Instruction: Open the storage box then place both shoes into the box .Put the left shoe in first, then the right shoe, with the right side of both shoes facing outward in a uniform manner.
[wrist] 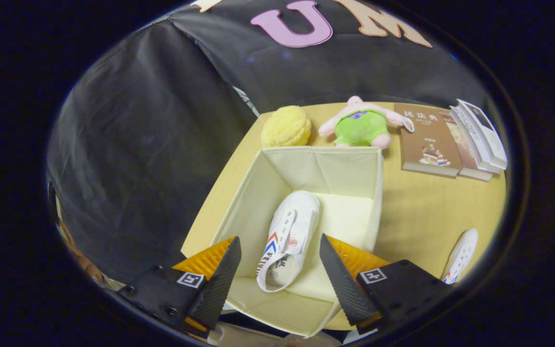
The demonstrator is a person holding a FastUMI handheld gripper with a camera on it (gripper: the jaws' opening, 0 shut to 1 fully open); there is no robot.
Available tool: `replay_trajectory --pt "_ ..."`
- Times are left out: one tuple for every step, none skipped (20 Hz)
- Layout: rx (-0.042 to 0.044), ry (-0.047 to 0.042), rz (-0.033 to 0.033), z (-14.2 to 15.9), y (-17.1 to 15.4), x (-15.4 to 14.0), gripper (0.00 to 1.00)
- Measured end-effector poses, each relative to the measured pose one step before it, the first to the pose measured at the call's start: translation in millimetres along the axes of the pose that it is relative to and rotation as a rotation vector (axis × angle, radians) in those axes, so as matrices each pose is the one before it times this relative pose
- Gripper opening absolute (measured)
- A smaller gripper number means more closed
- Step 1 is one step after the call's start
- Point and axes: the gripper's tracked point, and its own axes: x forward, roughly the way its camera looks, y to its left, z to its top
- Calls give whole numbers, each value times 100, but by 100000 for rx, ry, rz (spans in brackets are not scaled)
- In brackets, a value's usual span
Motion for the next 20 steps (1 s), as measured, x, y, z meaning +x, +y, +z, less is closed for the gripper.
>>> replay_trajectory --pt "-454 -1762 -480 213 -724 -920 100" --pt "-842 -1534 -912 199 -956 -904 100" --pt "-806 -1845 -884 243 -952 -784 100" --pt "-549 -1571 -922 221 -898 -848 100" --pt "-560 -1247 -885 -11 -844 -810 100" --pt "-628 -934 -996 94 -1009 -783 100" --pt "-735 -826 -1527 -28 -1059 -617 100" --pt "-385 -981 -1671 43 -1166 -776 100" --pt "-268 -830 -1653 -14 -1065 -550 100" --pt "-164 -717 -1908 -61 -1265 -656 100" --pt "-391 -318 -1974 -140 -1229 -490 100" --pt "-394 -402 -2052 -173 -1378 -539 100" --pt "-207 -491 -2090 -132 -1260 -447 100" --pt "58 -141 -1923 -252 -1290 -441 100" --pt "349 -192 -1725 -240 -1311 -364 100" --pt "225 -255 -1781 -184 -1250 -257 100" --pt "154 -175 -1785 -185 -1332 -230 100" --pt "238 252 -1862 -315 -1284 -243 100" --pt "25 557 -1522 -419 -1209 -141 100" --pt "-85 616 -1513 -404 -1165 -17 100"
